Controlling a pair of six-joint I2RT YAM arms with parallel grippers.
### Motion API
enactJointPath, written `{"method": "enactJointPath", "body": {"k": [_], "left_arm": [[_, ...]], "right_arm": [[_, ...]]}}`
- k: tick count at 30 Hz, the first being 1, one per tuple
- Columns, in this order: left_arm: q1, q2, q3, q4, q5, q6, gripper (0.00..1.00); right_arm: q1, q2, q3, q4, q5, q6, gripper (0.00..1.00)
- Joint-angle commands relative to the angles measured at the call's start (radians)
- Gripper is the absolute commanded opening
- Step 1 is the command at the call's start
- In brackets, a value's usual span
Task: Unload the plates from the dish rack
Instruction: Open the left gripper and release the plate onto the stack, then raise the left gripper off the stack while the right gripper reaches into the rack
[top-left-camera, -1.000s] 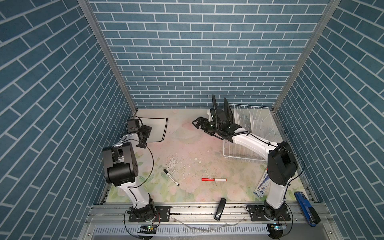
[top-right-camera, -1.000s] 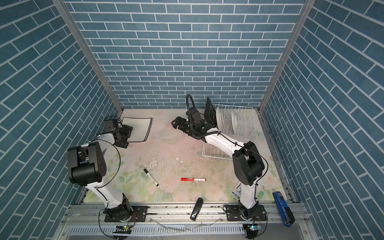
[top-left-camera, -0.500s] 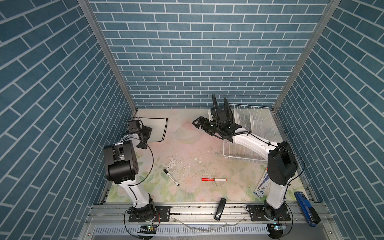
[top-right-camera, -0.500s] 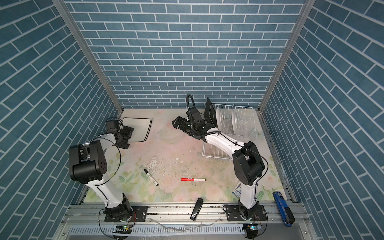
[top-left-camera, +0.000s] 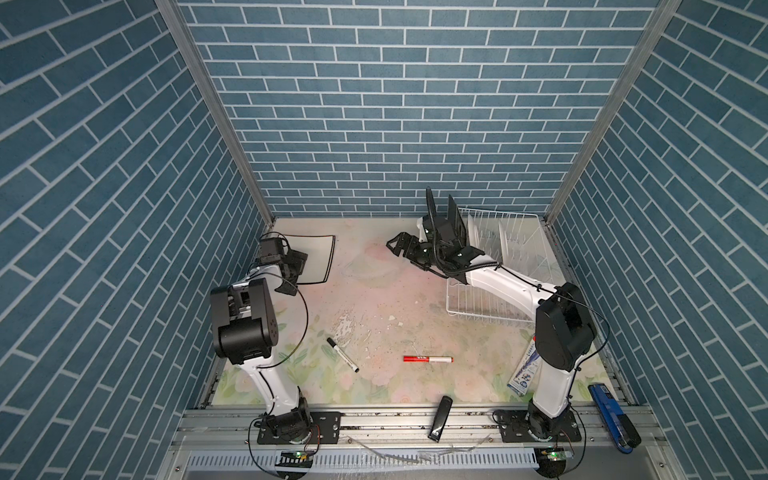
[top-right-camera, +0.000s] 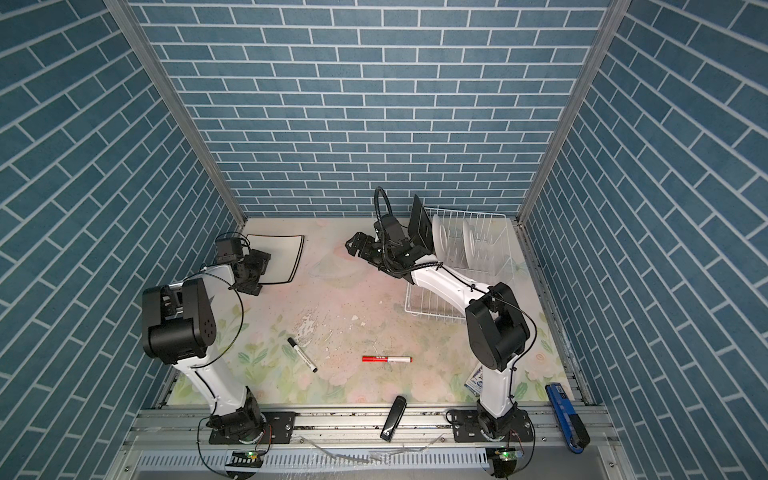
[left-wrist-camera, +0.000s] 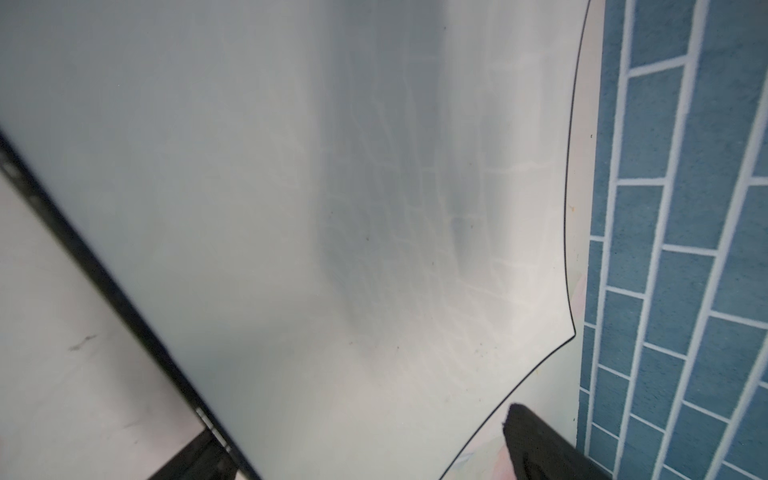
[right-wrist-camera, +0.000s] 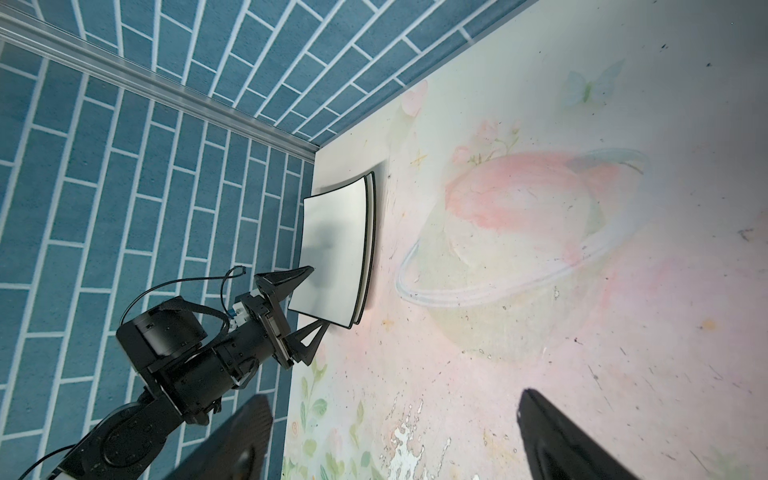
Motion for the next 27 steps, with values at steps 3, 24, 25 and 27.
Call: {"method": "enactJointPath", "body": {"k": [3,24,25,27], "left_arm": [[-0.005,-0.004,0.013,0.004,-0.006,0.001,1.00],[-0.016,-0.083,-0.079,0.018,-0.004,0.030,1.00],[-0.015,-0.096,-0.090,0.020,-0.004,0.034,1.00],[-0.015,-0.130,-0.117,0.021,-0.005,0.044,1.00]], "right_arm": [[-0.007,-0.021,0.005,-0.007,0.016,0.031,0.93],[-0.005,-0.065,-0.032,-0.016,0.024,0.034,0.93],[-0.007,-0.069,-0.032,-0.024,0.024,0.029,0.93],[-0.007,-0.079,-0.031,-0.049,0.028,0.012,0.93]]}}
